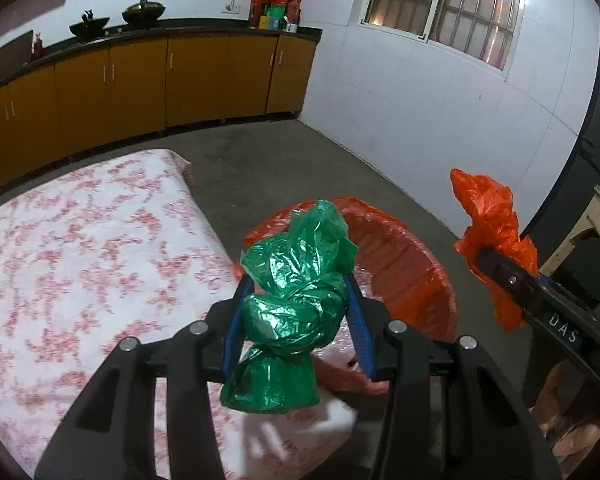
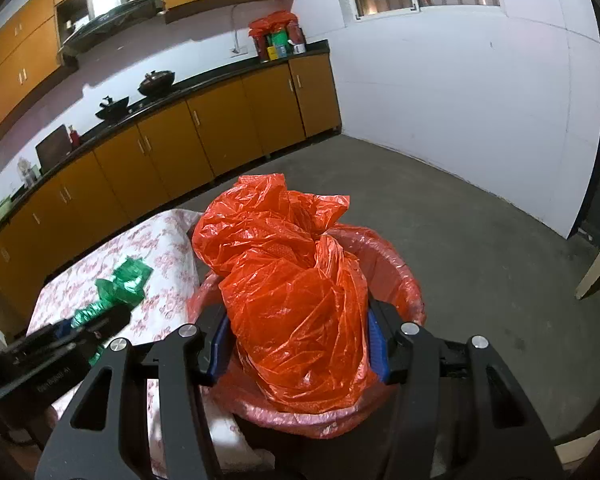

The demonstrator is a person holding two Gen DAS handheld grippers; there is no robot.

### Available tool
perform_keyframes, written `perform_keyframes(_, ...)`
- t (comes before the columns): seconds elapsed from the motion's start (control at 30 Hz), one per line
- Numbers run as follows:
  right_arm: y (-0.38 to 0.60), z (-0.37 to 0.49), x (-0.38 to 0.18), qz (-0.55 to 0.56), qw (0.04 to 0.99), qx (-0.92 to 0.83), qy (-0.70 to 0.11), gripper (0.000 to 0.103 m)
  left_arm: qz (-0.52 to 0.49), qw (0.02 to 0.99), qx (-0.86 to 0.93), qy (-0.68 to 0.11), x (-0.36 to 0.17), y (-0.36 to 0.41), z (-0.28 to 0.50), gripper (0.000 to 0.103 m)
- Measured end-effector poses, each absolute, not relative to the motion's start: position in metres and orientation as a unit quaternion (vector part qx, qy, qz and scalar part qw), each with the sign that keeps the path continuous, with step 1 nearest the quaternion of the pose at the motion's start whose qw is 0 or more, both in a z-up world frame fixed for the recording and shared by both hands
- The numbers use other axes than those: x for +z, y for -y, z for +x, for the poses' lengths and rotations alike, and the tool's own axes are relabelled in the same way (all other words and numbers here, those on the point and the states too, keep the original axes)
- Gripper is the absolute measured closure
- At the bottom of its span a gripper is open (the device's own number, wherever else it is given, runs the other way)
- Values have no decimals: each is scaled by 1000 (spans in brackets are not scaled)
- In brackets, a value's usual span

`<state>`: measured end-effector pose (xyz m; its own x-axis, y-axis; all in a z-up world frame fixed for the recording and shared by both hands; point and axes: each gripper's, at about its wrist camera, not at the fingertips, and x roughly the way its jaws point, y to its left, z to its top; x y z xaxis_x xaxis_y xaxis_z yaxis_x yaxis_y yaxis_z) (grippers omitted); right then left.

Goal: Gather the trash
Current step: 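Carry the green bag and red bag over the orange basket with both grippers, then open both grippers to drop the bags into the orange basket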

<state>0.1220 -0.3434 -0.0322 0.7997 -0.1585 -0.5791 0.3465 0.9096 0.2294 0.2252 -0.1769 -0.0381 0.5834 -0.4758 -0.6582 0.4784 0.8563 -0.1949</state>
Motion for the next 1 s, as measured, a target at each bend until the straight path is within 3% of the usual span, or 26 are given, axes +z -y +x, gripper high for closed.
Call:
perform_keyframes(0.67,370,134,-40,206,928,-134,-278,48,-2,873,-305,-381,-63,227,255,57)
perform_keyframes(0.8,381,129,-43,229,925,-126,-276,32,-2,870,-301,-392,-71,230,259,45)
perform_keyframes(1.0,385,112,-43,224,926,-135,-273,24,-2,869,-285,-405,-79,217,259,41)
